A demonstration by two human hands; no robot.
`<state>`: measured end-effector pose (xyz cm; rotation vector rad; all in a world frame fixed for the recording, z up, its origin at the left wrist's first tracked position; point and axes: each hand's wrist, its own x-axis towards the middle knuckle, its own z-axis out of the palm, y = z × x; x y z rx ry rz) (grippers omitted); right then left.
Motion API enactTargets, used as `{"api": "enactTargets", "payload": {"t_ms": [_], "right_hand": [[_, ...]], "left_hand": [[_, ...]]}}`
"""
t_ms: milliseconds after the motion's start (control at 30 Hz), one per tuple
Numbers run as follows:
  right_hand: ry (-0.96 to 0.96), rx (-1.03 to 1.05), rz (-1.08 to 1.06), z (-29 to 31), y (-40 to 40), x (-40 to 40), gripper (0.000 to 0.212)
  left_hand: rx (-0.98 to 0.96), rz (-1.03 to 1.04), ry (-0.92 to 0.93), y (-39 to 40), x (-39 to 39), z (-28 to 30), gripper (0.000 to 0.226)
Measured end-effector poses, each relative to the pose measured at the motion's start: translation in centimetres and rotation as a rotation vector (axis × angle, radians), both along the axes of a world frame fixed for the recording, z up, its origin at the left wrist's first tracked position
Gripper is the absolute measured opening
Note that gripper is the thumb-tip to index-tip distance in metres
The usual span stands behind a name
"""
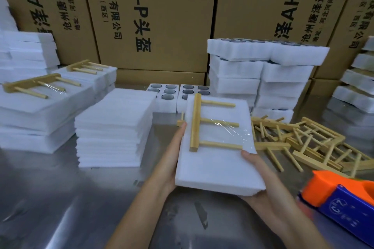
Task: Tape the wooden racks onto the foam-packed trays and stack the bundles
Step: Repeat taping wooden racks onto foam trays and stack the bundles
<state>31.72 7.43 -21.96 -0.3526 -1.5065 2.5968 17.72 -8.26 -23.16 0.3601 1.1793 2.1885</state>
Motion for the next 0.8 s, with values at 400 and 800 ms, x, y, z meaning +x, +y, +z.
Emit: {"api": "enactTargets", "payload": {"t_ms": [400,800], "right_hand": [[0.152,-0.057,-0.053,7.6,-2.6,-7.4,0.03],[0.017,0.108,0.147,16.5,-14.5,-29.2,0.046]], "left_hand": [[-0.287,0.025,0.088,3.3,-3.4,-1.5,0.021],[-0.072,0.014,-0.046,3.9,-10.3,-3.0,0.021]]}}
